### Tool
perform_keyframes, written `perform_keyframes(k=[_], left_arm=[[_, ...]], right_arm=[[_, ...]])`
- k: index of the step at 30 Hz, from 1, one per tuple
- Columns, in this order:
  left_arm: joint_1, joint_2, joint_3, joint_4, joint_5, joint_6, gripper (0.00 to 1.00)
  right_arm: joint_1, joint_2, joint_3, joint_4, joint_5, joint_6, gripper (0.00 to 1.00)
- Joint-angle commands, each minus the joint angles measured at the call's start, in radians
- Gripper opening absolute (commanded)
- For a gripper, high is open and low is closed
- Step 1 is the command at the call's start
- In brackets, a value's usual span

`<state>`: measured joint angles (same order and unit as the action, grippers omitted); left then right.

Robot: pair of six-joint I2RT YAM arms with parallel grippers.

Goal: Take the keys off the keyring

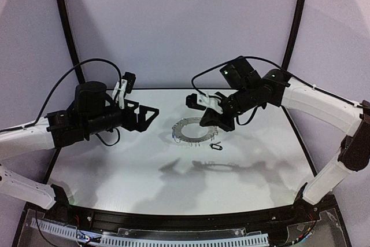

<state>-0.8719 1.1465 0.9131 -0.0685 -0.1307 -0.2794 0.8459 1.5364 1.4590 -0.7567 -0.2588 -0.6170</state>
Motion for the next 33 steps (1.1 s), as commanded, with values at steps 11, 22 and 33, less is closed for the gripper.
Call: perform_keyframes(k=[11, 22, 33], left_arm=[[0.015, 0.161, 0.010, -0.129, 0.743, 0.514, 0.99], [0.015, 0.307, 0.175, -0.265, 0.881, 0.575, 0.96], [0.014, 0.368, 0.234, -0.301, 0.945, 0.634, 0.89]], right_arm=[[0.029, 0.054, 0.314, -0.582, -0.153, -0.256, 0.00], [0.044, 0.031, 0.310, -0.486, -0.133, -0.227, 0.00], [0.054, 0.031, 0.322, -0.464, -0.134, -0.212, 0.00]])
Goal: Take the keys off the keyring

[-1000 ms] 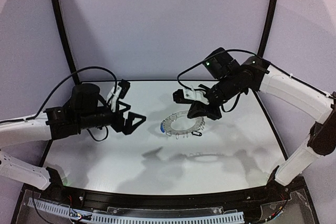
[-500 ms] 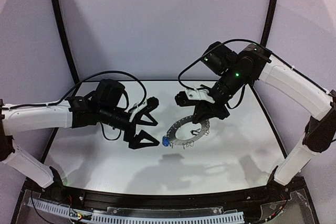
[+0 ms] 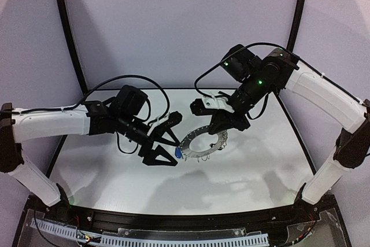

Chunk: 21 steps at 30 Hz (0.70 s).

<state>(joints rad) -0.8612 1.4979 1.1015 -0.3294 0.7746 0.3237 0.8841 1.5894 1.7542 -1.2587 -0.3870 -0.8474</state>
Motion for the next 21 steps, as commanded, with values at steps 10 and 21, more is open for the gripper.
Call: perform_keyframes(k=[10, 21], left_arm=[[0.035, -0.111, 0.043, 0.006, -0.082, -0.080, 0.99], [0.111, -0.282, 0.002, 0.209, -0.376, -0.373, 0.99]], right_arm=[[0.119, -0.309, -0.461, 0.836, 0.440, -0.333, 0.00], [0.139, -0.371, -0.778, 1.531, 0.430, -0.835, 0.00]])
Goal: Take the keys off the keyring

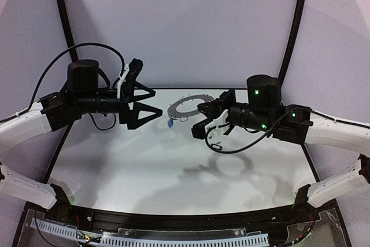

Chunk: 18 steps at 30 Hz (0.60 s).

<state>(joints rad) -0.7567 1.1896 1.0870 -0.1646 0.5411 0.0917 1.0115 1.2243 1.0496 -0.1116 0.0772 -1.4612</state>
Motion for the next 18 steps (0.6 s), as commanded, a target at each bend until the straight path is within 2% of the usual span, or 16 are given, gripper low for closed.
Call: perform_keyframes(k=[1, 6, 9, 13, 14, 18], left_arm=[[0.016, 0.033, 0.032, 0.053, -0.171, -0.227, 0.99], [0.044, 0.038, 0.052, 0.022, -0.260, -0.358, 0.99], [0.045, 0.010, 0.033, 0.002, -0.287, -0.378, 0.99], [0.045, -0.112, -0.100, 0.133, -0.174, -0.371, 0.99], [0.045, -0.160, -0.172, 0.217, -0.123, -0.347, 0.99], [0.045, -0.234, -0.214, 0.270, -0.015, -0.323, 0.97]], right_arm=[[0.012, 0.005, -0.089, 0.452, -0.051, -0.261, 0.00], [0.013, 0.025, -0.119, 0.569, -0.093, -0.292, 0.00], [0.013, 0.012, -0.111, 0.560, -0.120, -0.202, 0.00], [0.012, -0.032, -0.134, 0.580, -0.178, -0.079, 0.00], [0.013, -0.050, -0.125, 0.550, -0.190, -0.005, 0.00], [0.015, -0.079, -0.099, 0.472, -0.225, 0.098, 0.00]])
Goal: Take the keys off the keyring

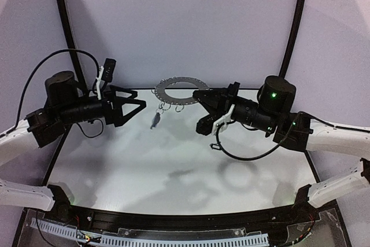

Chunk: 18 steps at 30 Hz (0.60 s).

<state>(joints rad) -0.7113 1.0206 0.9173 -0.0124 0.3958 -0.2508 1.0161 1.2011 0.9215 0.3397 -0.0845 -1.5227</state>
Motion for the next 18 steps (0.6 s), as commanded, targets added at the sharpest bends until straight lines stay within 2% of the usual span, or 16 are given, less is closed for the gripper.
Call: perform_keyframes(k=[1, 7, 12, 18], left_arm=[[0.000, -0.063, -0.033, 0.107, 0.160, 0.038, 0.95], [-0.001, -0.012, -0.009, 0.107, 0.264, 0.004, 0.85], [-0.001, 0.015, 0.012, 0.109, 0.233, 0.000, 0.72], [-0.001, 0.005, 0.003, 0.134, 0.307, 0.035, 0.68]], right_arm=[[0.010, -0.059, 0.031, 0.015, -0.082, 0.175, 0.00], [0.017, -0.045, 0.092, -0.035, -0.071, 0.229, 0.00], [0.026, -0.013, 0.126, -0.067, -0.052, 0.255, 0.00], [0.027, 0.008, 0.145, -0.079, -0.048, 0.277, 0.00]])
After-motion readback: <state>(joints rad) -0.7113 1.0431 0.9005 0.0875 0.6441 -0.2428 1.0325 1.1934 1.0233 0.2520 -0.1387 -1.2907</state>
